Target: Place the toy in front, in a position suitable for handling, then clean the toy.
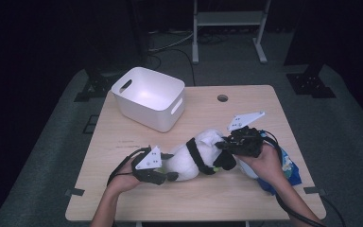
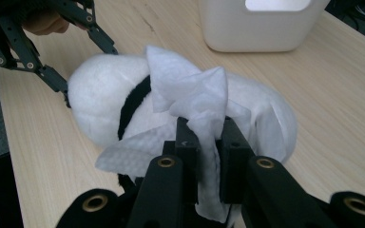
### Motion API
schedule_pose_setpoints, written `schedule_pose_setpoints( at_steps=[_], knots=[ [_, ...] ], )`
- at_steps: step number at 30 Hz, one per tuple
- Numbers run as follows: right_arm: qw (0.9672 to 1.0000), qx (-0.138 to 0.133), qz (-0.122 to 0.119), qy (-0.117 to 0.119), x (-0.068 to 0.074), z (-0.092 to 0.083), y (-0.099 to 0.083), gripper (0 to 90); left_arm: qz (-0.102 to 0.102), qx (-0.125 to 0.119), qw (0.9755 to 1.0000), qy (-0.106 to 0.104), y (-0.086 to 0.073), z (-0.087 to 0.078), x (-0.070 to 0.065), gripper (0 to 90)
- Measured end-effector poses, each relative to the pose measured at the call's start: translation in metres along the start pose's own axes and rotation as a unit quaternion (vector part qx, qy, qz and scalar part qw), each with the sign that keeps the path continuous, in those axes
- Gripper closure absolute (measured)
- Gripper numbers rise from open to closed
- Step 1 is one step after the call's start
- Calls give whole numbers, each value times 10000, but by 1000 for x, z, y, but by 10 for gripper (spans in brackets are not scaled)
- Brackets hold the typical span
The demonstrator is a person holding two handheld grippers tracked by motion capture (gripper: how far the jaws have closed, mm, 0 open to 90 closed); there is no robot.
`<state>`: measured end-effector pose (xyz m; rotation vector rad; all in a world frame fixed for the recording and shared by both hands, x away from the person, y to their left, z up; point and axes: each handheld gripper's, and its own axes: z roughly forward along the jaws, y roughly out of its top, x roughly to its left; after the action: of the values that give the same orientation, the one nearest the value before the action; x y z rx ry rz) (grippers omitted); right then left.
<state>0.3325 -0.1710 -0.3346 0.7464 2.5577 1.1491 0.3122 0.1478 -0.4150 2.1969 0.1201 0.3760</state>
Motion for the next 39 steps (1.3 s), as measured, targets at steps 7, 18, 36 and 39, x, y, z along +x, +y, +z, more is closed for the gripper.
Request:
schedule_pose_setpoints(
  at_steps=[7,18,36,39],
  knots=[
    [10000,52,-41,48,1,2,1,805,31,-6,10000,-17,1,0,0,416],
    [9997,153,-14,168,4,4,-6,805,65,-20,10000,-54,2,1,-1,417],
    [9996,178,-73,212,4,12,2,805,-110,-68,9999,-87,-2,0,2,418],
    [9996,179,-72,214,4,12,2,805,-103,-55,9999,-74,-1,0,1,418]
  ],
)
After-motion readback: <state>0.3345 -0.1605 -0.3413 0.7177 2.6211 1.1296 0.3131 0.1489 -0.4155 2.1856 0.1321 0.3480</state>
